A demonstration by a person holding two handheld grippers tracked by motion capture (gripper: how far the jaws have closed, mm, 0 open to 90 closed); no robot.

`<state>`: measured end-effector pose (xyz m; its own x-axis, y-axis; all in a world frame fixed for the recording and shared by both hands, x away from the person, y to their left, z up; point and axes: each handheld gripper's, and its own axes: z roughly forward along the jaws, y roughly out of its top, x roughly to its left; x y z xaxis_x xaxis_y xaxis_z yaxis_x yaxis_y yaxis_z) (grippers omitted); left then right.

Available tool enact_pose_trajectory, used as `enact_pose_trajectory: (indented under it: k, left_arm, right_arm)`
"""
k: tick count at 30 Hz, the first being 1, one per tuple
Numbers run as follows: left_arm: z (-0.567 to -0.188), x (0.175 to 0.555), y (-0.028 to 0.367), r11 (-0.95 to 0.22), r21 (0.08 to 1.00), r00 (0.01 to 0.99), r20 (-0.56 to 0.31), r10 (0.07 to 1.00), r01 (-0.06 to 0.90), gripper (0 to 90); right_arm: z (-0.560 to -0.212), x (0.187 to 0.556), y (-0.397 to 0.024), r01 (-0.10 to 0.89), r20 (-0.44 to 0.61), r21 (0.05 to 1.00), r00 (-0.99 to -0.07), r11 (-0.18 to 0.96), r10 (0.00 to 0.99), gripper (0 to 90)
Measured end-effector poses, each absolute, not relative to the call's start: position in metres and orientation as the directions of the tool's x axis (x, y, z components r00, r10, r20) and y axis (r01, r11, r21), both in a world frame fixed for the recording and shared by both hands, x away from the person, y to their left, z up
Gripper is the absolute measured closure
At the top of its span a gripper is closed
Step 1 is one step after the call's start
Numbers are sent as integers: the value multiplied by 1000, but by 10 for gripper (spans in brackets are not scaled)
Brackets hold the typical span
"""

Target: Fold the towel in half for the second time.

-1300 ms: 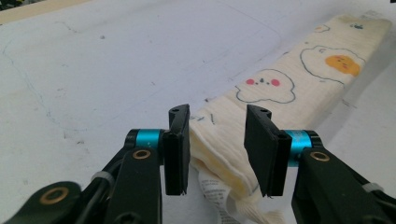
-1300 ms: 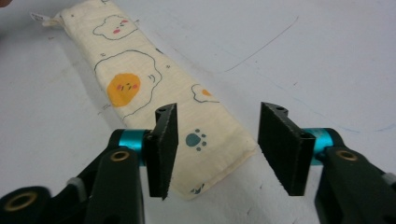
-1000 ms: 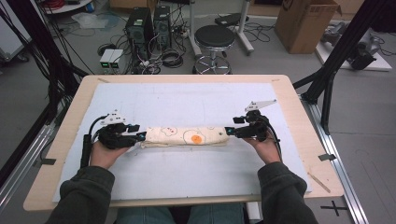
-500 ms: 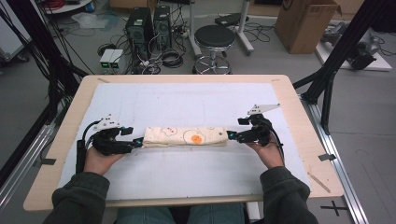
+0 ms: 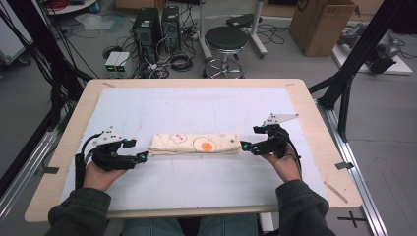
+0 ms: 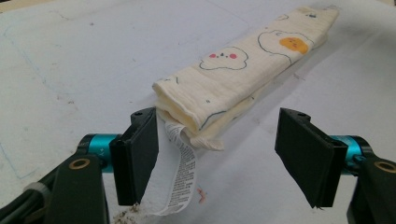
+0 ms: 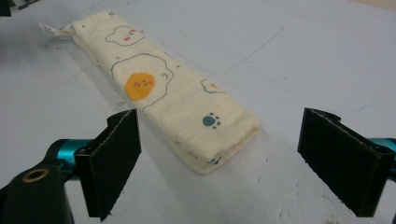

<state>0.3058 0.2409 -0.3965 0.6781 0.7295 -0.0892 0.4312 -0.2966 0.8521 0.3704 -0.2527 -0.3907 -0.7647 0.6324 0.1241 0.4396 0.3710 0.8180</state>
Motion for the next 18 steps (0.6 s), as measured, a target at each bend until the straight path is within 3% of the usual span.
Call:
enact_pose_trajectory:
  k: [18]
  left_arm:
    - [-405, 287, 242, -300, 851, 676, -85, 732, 431, 260]
  right_arm:
    - [-402, 350, -269, 454, 135, 818, -750, 355, 647, 124]
